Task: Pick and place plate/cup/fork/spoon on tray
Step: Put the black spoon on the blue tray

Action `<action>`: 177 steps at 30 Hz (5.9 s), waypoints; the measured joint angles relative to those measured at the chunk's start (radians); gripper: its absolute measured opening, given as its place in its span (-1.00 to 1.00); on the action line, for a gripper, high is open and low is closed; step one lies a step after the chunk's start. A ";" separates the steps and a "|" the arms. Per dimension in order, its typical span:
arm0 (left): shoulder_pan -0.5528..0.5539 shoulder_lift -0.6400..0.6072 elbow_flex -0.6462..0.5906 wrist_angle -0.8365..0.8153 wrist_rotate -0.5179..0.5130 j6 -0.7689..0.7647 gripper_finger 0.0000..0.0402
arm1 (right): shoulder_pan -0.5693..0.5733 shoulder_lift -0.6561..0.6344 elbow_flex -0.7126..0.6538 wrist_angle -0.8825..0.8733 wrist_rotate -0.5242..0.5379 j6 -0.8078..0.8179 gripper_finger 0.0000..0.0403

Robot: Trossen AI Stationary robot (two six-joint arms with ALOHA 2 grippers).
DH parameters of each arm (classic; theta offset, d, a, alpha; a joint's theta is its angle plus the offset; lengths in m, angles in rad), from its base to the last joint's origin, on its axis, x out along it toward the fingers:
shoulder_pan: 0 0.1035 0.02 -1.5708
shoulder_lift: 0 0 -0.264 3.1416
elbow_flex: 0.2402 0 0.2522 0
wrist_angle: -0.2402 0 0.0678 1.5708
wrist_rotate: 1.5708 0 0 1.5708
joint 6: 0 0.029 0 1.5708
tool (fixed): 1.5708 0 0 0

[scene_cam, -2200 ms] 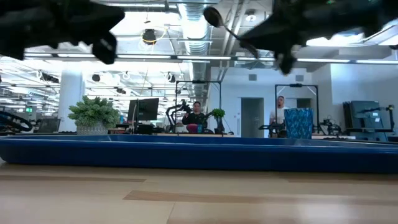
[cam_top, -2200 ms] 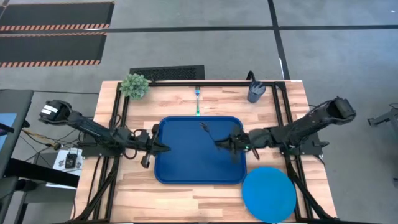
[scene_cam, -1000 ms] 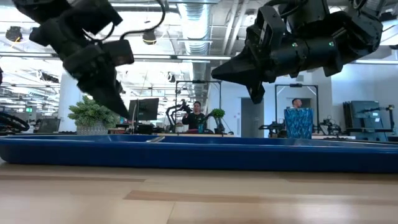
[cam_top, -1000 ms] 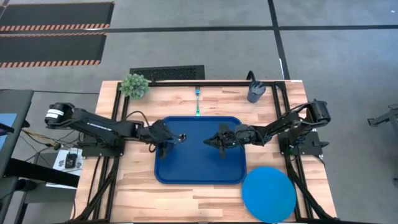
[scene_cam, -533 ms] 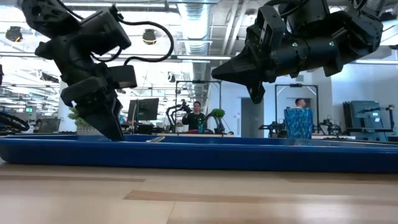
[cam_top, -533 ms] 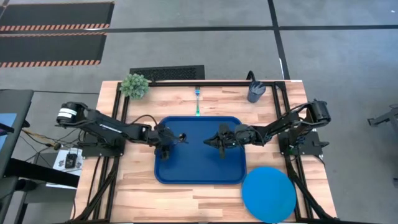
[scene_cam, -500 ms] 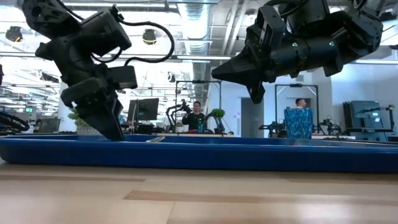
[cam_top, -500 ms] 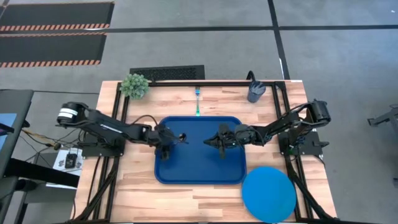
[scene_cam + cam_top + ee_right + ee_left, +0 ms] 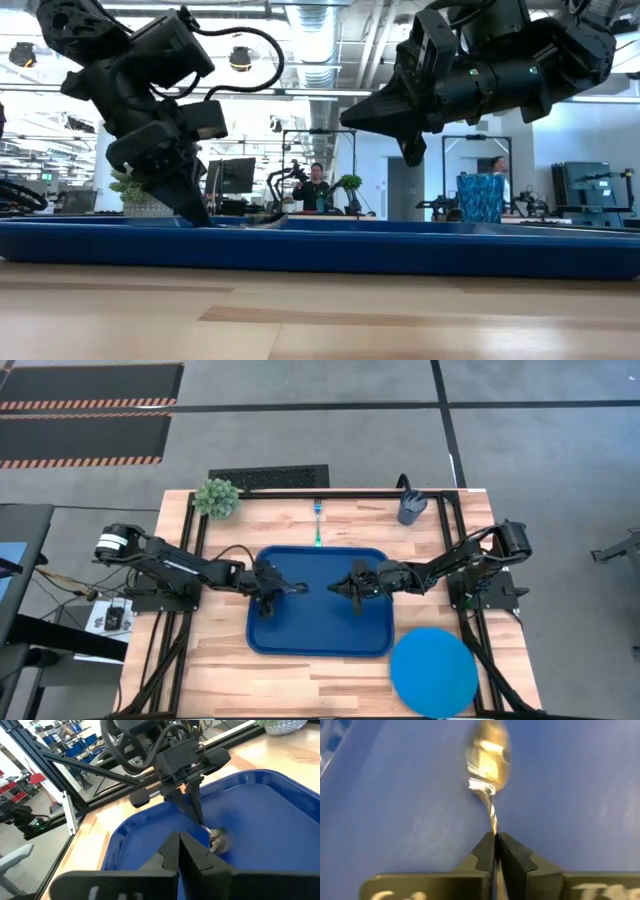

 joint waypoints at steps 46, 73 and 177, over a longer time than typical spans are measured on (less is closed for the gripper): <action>0.031 -0.127 0.000 0.746 0.017 -0.176 -1.00 | -0.011 0.000 0.240 0.006 0.224 -0.060 -0.74; 0.031 -0.127 0.000 0.744 0.053 -0.153 -1.00 | -0.029 0.000 0.240 -0.015 0.113 -0.060 -0.59; -0.198 -0.176 -0.095 0.716 -0.086 -0.005 -0.70 | 0.163 -0.312 -0.050 -1.026 0.242 0.801 -0.63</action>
